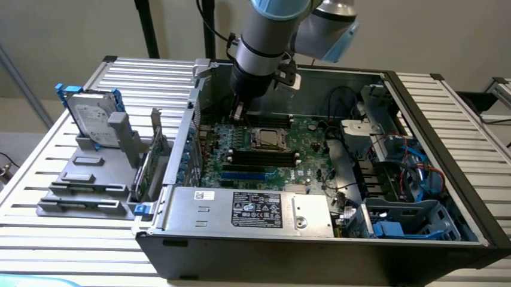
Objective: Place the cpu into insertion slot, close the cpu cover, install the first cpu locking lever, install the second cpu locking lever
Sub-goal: 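Install the first cpu locking lever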
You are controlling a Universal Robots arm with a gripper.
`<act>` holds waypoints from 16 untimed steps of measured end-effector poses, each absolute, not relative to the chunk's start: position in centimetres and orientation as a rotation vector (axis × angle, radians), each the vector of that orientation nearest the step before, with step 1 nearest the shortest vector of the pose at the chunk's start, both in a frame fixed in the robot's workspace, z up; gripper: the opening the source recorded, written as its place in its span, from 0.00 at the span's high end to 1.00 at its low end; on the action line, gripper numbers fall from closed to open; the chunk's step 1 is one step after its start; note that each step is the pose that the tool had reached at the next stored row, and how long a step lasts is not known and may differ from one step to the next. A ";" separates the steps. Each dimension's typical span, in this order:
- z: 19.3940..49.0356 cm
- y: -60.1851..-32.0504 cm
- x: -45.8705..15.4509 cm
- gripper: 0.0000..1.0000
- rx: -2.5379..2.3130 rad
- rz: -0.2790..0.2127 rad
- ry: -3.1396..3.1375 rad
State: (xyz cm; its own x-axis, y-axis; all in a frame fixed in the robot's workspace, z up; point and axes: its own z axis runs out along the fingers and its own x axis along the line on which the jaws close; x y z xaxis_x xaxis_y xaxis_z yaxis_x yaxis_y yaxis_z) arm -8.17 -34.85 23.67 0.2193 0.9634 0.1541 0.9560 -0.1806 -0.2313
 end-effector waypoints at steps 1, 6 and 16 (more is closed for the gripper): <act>23.7 -34.8 -8.2 0.89 -2.225 0.032 -1.793; 23.8 -34.9 -8.3 0.89 -2.236 0.017 -1.742; 23.8 -34.9 -8.5 0.89 -2.281 0.017 -1.646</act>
State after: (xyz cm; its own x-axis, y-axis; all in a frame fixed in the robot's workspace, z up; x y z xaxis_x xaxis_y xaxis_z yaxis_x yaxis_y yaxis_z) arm -8.48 -34.87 23.79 0.3336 0.9255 0.1793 0.9215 -0.2801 -0.2689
